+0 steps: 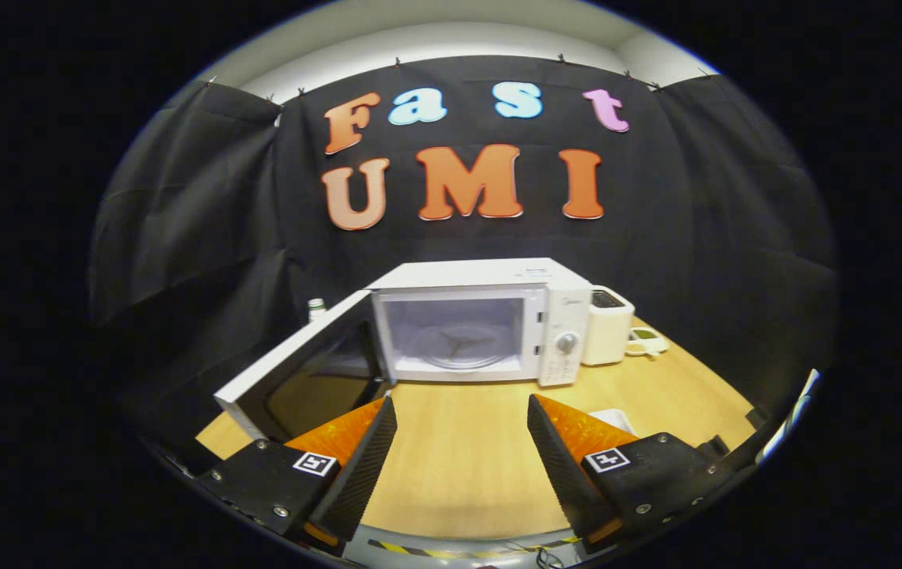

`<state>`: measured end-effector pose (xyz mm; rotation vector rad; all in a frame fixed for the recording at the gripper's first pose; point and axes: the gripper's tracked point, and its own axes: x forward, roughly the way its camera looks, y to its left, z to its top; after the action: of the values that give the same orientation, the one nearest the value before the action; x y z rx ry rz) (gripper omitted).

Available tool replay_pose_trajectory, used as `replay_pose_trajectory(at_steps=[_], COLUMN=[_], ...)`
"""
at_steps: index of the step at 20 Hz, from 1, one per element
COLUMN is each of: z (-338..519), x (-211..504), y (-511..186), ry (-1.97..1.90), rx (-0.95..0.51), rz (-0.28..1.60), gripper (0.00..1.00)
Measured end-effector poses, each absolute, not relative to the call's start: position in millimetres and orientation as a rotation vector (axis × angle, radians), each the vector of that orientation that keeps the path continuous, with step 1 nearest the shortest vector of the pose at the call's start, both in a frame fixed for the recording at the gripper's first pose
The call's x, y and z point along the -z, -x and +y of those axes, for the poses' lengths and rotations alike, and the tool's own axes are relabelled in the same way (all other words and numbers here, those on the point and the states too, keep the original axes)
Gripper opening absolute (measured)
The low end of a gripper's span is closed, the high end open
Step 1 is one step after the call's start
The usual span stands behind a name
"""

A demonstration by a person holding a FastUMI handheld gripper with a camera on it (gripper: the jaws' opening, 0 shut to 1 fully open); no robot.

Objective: Open the microwave, put the food inside, and close the microwave door.

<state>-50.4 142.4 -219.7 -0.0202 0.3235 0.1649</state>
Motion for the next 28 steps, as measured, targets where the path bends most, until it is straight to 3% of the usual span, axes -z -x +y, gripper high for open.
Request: replay_pose_trajectory(at_steps=[4,9,22,24,28], z=[54,-6,-34,-35,-35], x=[235,276,395,406,412], y=[31,13,-28,-31,-23], ry=[0.081,0.023,-0.636,-0.653,-0.659], rx=[-0.028,0.022,0.012,0.031,0.055], rz=[0.313,0.366,0.499,0.504,0.527], gripper=[0.98,0.98,0.98,0.88,0.59])
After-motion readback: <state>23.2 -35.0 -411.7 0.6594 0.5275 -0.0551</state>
